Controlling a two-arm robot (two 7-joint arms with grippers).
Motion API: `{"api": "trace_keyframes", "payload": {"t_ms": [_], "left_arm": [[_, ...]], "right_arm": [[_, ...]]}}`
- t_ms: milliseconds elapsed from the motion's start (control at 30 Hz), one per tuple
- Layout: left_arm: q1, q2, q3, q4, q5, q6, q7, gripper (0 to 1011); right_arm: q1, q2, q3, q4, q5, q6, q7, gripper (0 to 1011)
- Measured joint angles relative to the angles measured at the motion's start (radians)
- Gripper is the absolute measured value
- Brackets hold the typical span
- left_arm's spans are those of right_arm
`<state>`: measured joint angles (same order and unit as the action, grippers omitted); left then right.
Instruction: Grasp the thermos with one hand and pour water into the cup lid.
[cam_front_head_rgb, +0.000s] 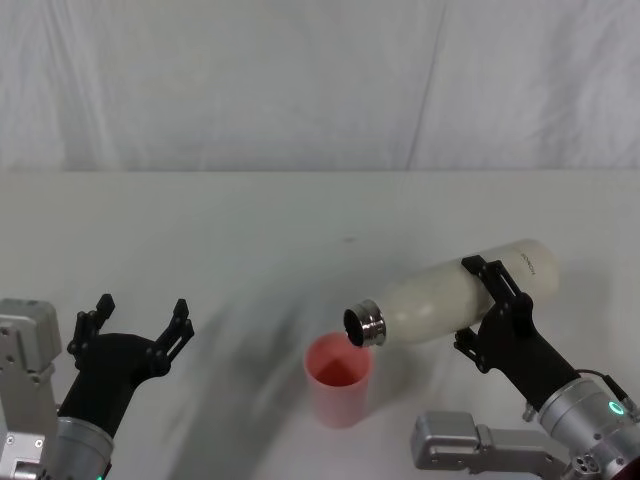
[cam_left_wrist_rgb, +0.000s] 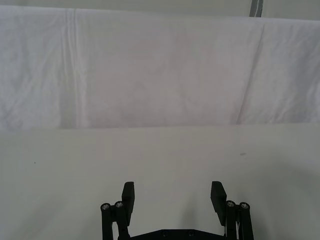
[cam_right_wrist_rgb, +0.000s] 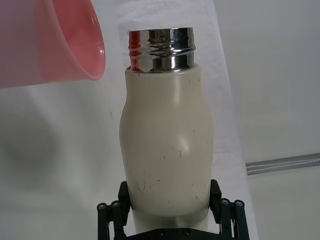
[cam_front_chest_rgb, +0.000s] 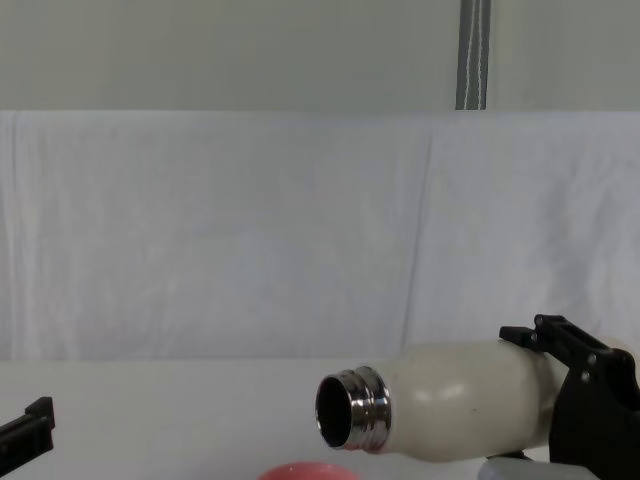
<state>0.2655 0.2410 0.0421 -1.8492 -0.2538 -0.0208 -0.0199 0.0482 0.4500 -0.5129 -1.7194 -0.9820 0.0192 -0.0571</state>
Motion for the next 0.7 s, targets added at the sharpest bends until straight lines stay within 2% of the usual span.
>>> {"api": "trace_keyframes", "payload": {"t_ms": [700], "left_arm": [[0.0, 0.0, 0.0, 0.0, 0.0, 0.0, 0.0, 1001]], "right_arm": [[0.005, 0.002, -0.005, 0.005, -0.01, 0.0, -0.002, 952]]}}
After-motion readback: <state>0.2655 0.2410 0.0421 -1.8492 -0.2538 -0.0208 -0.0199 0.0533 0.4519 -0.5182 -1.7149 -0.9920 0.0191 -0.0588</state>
